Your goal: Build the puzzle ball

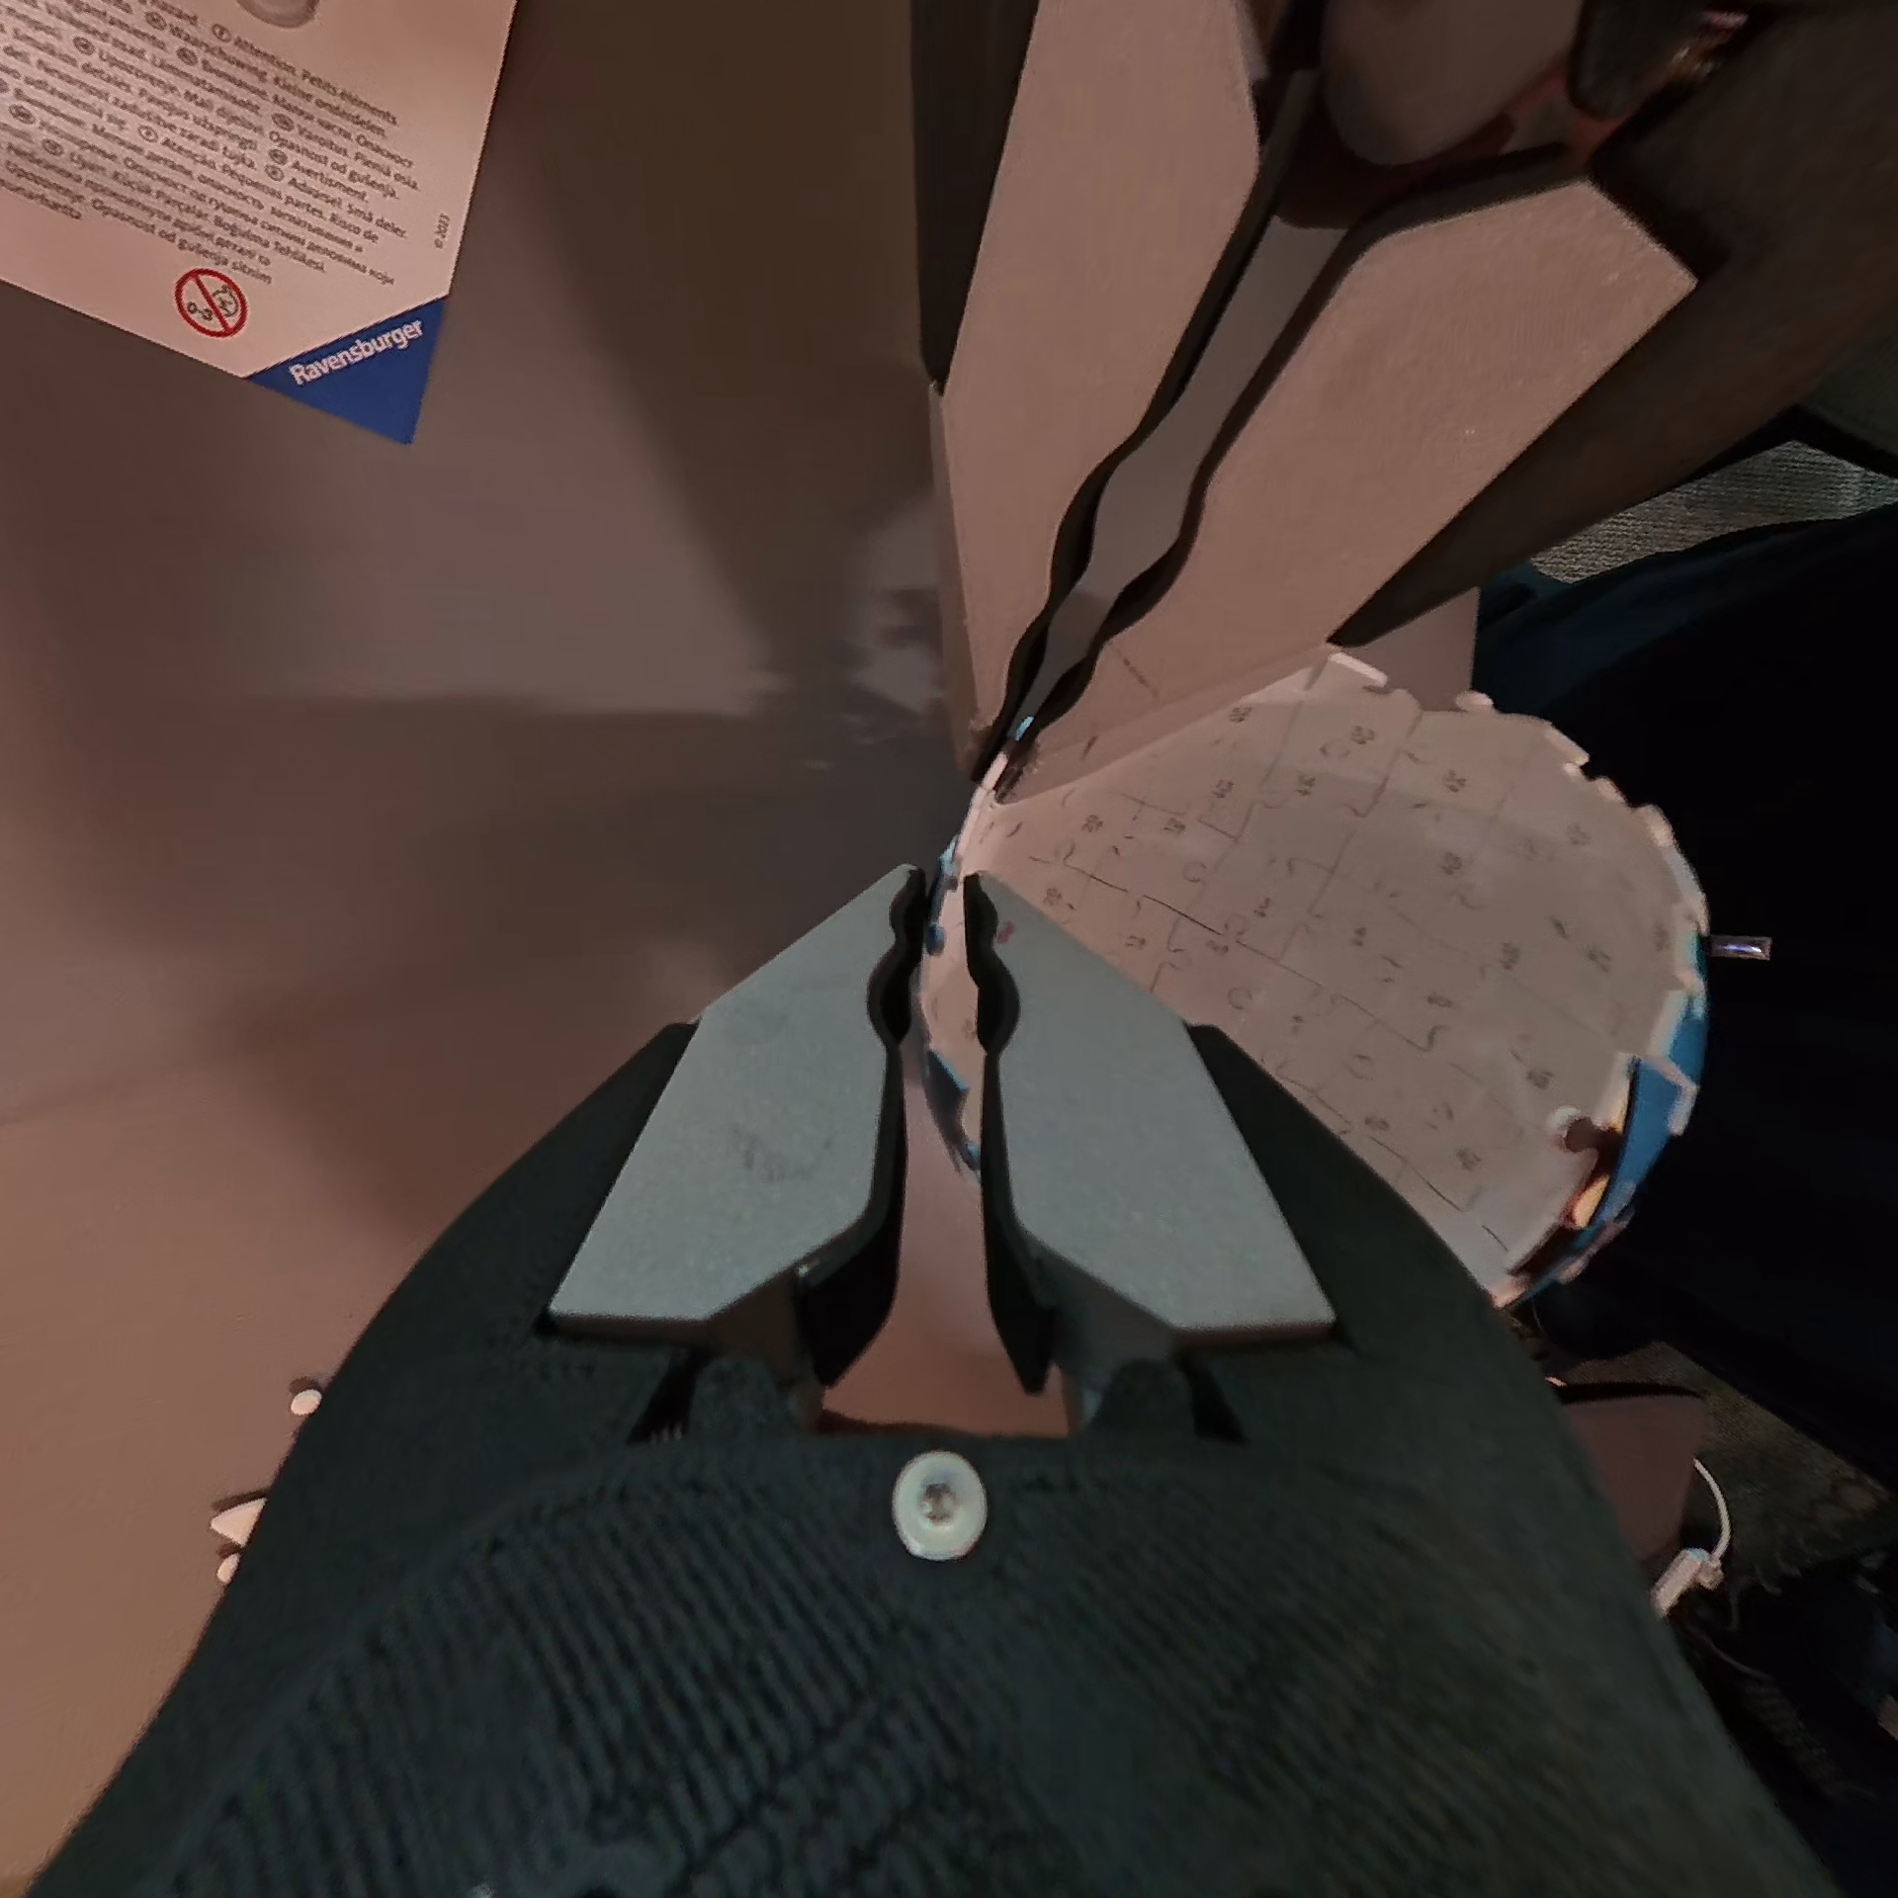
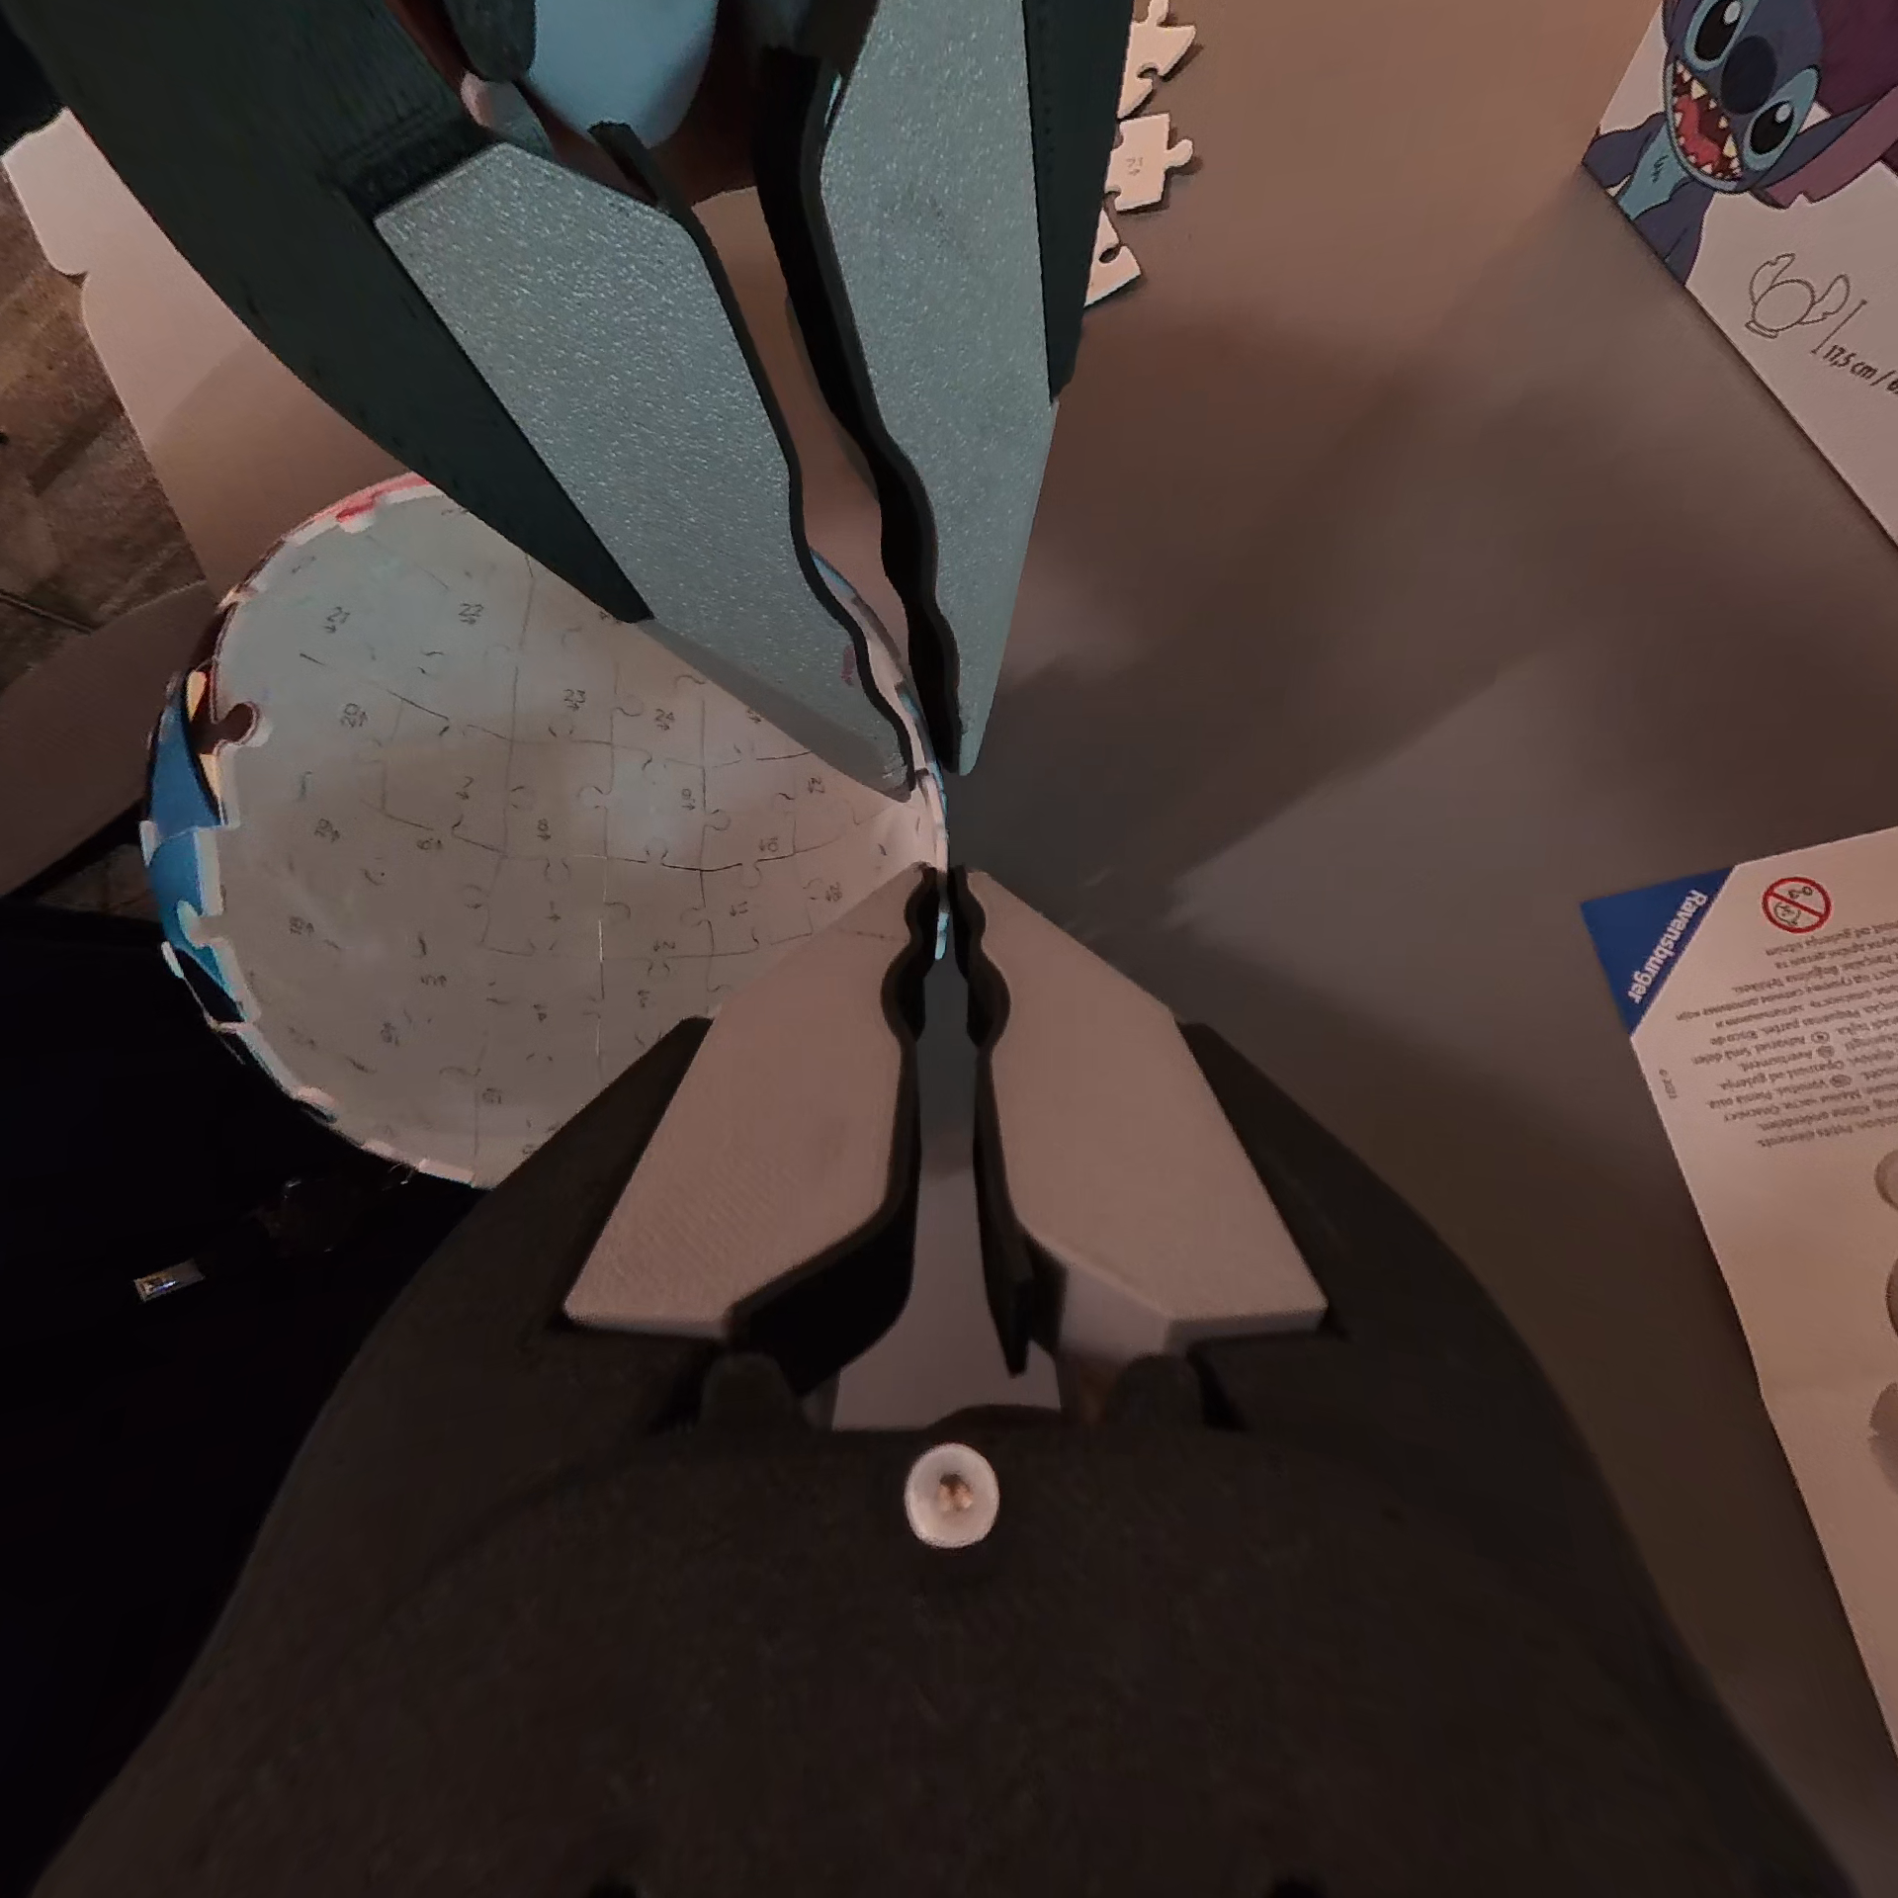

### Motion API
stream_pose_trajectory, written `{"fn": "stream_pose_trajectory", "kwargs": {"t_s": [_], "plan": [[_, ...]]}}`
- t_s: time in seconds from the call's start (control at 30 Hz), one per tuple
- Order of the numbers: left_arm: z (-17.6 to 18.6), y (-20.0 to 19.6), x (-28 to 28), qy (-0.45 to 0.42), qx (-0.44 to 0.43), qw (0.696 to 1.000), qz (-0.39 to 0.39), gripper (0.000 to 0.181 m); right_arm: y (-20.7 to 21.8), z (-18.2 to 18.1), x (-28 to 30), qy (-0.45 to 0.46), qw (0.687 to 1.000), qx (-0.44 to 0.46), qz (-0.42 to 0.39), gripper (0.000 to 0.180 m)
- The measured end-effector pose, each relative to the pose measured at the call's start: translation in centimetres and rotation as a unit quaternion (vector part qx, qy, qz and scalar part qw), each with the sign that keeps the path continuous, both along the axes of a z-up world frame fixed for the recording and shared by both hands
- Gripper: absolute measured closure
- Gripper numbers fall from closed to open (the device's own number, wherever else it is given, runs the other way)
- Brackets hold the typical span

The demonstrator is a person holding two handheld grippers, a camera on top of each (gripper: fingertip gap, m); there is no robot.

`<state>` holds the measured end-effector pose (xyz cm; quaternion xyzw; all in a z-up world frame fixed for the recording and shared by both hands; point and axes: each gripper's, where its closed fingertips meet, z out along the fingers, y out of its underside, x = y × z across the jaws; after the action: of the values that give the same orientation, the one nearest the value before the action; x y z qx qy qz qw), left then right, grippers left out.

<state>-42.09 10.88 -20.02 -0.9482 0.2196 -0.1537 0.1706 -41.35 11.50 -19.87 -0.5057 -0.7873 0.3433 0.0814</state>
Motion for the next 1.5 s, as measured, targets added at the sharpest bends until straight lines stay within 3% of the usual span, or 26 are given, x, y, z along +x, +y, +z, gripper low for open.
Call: {"fn": "stream_pose_trajectory", "kwargs": {"t_s": [0.83,1.27,1.5], "plan": [[0.01,0.20,-0.08,0.000,0.004,1.000,0.003,0.178,0.11,0.03,0.02,-0.005,1.000,0.016,0.000,0.180],[-0.02,0.25,-0.17,0.009,0.009,1.000,0.001,0.178,-0.48,0.42,-0.69,0.004,0.997,-0.076,0.006,0.177],[0.11,0.24,-0.18,-0.003,0.008,1.000,0.008,0.177,-0.29,0.20,-0.84,0.015,0.997,-0.071,-0.006,0.180]]}}
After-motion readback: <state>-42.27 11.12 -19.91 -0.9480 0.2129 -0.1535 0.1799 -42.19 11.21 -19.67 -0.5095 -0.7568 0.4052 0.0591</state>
